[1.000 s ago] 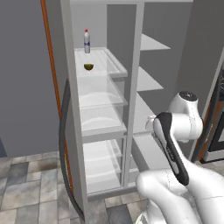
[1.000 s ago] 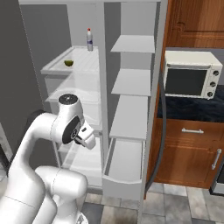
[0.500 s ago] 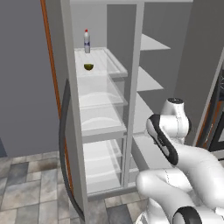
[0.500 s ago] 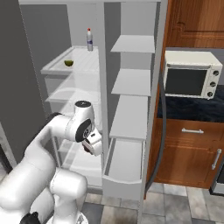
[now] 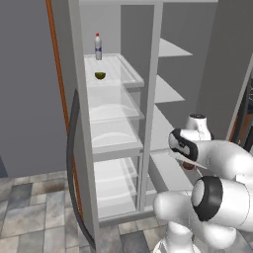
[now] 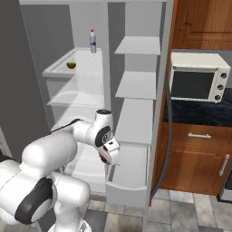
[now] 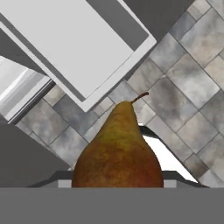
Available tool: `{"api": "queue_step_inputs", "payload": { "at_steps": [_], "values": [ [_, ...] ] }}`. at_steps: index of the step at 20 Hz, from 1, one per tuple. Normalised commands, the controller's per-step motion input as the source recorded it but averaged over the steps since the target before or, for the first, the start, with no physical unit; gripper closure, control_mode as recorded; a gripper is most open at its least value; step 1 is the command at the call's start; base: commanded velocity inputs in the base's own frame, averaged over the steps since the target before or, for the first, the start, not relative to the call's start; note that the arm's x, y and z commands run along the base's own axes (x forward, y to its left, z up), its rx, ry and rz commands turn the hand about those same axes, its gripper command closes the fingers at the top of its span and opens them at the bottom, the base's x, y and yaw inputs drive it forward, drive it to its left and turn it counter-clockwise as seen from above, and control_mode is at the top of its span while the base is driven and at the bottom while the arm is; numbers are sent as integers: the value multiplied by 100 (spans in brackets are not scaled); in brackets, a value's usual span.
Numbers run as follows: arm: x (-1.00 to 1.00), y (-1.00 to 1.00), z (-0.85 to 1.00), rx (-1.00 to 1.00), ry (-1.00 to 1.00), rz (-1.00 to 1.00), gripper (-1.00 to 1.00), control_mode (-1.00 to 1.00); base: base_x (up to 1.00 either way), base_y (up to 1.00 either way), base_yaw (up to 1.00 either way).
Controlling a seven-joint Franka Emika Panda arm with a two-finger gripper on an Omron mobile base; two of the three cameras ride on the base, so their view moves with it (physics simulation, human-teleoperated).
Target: Take the pear and kiwi from the fridge shelf and place them in the freezer drawer to begin freezing them.
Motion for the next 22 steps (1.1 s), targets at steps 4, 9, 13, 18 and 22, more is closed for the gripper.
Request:
{"api": "queue_step_inputs", "payload": {
  "at_steps": [4, 9, 13, 18, 22],
  "values": [
    [39, -36, -34, 3, 11, 0, 100, -100, 0, 0, 0],
    [38, -9, -37, 1, 7, 0, 100, -100, 0, 0, 0],
    [29, -3, -39, 1, 2, 0, 100, -100, 0, 0, 0],
    [8, -6, -52, 0, 0, 0, 100, -100, 0, 0, 0],
    [0, -3, -52, 0, 0, 0, 100, -100, 0, 0, 0]
  ]
}}
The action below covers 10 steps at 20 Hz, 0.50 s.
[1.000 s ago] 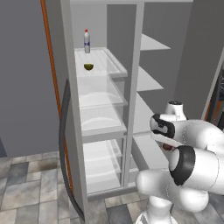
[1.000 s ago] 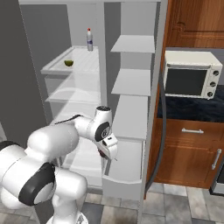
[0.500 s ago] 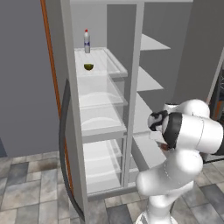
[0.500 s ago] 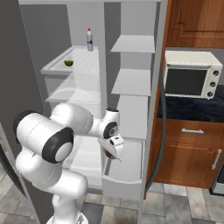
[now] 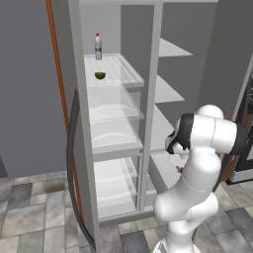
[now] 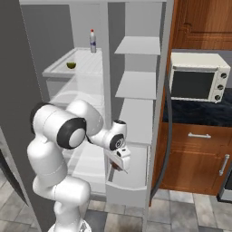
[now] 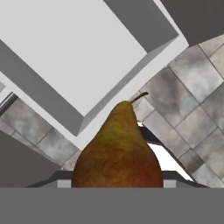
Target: Take the pear and kiwi from the fridge shelf and place them in the freezer drawer to begin freezing them.
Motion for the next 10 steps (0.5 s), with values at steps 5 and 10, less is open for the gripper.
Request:
{"api": "queue_step_inputs", "payload": {
  "at_steps": [5, 10],
  "values": [
    [7, -18, -34, 2, 0, 0, 100, -100, 0, 0, 0],
    [14, -45, -27, 8, 0, 0, 100, -100, 0, 0, 0]
  ]
}}
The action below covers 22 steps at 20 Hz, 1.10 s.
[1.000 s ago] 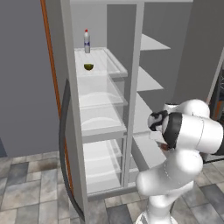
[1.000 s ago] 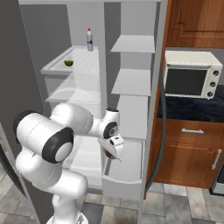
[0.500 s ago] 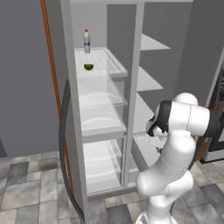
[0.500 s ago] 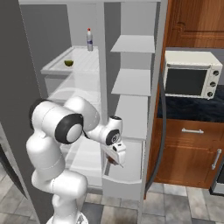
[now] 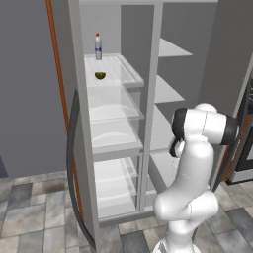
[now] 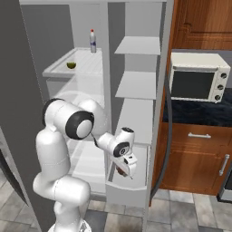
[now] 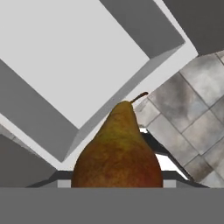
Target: Take the pear and kiwi from the fridge shelf and place them in the freezer drawer to begin freezing them.
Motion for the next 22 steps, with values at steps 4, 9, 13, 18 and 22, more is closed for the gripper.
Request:
{"api": "queue_step_inputs", "payload": {
  "at_steps": [4, 9, 13, 18, 22],
  "values": [
    [25, -29, -38, 6, 0, 0, 100, -100, 0, 0, 0],
    [45, -4, -37, 3, 3, 0, 100, -100, 0, 0, 0],
    [55, 0, -33, 3, 6, 0, 100, -100, 0, 0, 0],
    [50, -1, -38, 2, 5, 0, 100, -100, 0, 0, 0],
    [28, 0, -54, 0, 0, 0, 100, -100, 0, 0, 0]
  ]
}}
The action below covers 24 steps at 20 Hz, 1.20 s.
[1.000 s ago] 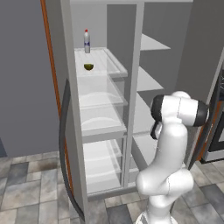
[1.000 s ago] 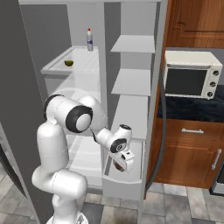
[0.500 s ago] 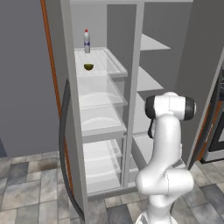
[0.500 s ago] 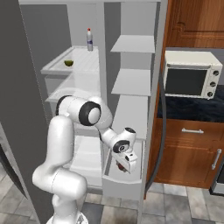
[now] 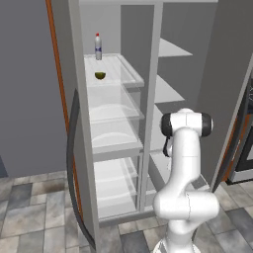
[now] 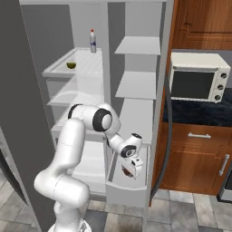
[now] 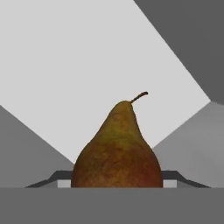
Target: Take the pear and kiwi from the fridge shelf and place them in the freezer drawer to begin freezing them.
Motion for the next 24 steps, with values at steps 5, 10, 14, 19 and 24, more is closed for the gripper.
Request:
{"api": "queue_step_inputs", "payload": {
  "at_steps": [5, 10, 14, 19, 24],
  "values": [
    [9, 0, -59, 0, 0, 0, 100, -100, 0, 0, 0],
    [0, 0, -56, 0, 0, 0, 100, -100, 0, 0, 0],
    [0, 0, -44, 0, 0, 0, 100, -100, 0, 0, 0],
    [-24, 0, -36, 0, 2, 0, 100, -100, 0, 0, 0],
    [-40, 0, -40, 0, 7, 0, 100, -100, 0, 0, 0]
  ]
}}
